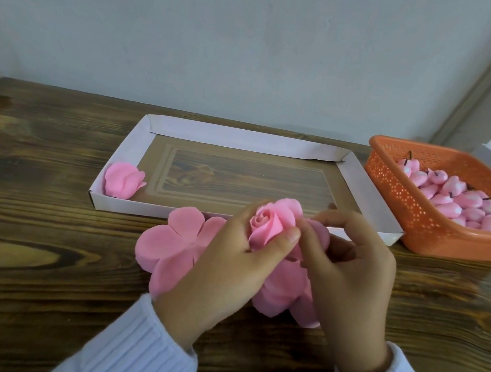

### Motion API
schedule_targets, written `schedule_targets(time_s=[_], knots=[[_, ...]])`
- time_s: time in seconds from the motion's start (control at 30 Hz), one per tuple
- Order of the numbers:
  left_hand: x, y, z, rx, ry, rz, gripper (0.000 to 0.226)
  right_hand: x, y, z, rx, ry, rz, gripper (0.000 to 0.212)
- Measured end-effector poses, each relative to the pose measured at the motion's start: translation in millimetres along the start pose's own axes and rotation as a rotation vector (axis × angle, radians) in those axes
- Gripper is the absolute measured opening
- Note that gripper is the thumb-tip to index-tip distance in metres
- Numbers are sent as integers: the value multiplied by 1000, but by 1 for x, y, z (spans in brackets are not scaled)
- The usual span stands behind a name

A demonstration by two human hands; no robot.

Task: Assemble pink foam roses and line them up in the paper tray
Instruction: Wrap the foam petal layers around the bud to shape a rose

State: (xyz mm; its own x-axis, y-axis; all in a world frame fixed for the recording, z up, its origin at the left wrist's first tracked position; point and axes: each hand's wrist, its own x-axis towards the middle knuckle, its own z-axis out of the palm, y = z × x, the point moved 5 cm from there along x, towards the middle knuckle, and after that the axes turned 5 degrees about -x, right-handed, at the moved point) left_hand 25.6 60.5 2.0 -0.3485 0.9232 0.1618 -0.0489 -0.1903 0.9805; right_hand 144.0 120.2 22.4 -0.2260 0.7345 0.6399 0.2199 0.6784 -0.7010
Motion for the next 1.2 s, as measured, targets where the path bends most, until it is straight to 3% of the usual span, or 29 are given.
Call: schedule_targets(time_s=[0.27,0.63,0.87,1.2], knots=[[-1,2,-1,66,-88,-29,30,2,-1,-2,123,1,89,14],[2,13,-4,202,17,57,15,-2,-13,3,254,-108,-21,9],[0,17,-11,235,-5,107,20,-3,-13,2,322,-116,-37,6],[-1,9,-7,181,-117,35,39,-2,-9,3,275,-101,11,11]])
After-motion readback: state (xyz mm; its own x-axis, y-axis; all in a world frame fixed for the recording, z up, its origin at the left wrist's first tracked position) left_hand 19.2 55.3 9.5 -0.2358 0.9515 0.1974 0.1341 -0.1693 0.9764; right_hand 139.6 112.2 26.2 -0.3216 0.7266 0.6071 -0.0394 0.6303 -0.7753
